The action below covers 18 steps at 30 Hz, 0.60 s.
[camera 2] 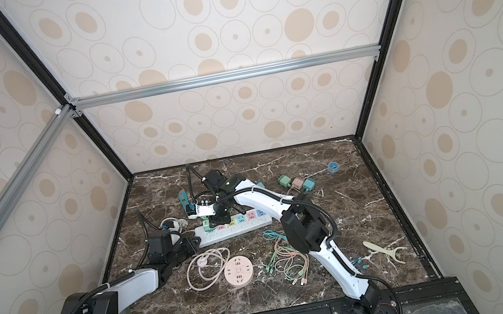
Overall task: Insert the plug
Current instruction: 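Lower the mint green charger's prongs onto the cyan socket with right gripper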
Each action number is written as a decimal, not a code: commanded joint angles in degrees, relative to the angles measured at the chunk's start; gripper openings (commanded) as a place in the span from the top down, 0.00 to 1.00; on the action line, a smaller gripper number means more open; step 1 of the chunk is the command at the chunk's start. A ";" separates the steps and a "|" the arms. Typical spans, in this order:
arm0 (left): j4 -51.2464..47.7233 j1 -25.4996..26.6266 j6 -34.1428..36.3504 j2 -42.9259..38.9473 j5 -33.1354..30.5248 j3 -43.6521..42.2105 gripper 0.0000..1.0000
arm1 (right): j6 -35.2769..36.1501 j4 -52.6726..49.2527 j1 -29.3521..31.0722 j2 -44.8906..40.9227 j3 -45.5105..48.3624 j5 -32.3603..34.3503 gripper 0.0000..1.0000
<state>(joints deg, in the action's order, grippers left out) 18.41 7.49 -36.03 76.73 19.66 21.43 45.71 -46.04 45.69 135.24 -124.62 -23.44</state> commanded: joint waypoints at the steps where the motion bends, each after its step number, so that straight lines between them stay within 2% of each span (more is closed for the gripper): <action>1: 0.98 -0.45 0.35 0.24 0.52 0.01 0.73 | 1.66 -1.49 0.72 1.73 -1.99 -0.20 1.00; 18: 1.11 -0.46 0.52 0.23 0.44 -0.01 0.73 | 2.71 -3.88 1.33 3.89 -4.76 0.83 1.00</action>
<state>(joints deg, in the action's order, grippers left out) 18.46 7.49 -36.01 76.73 20.08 21.43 46.65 -47.66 46.24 137.73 -127.72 -22.35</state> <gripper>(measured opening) 0.272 0.276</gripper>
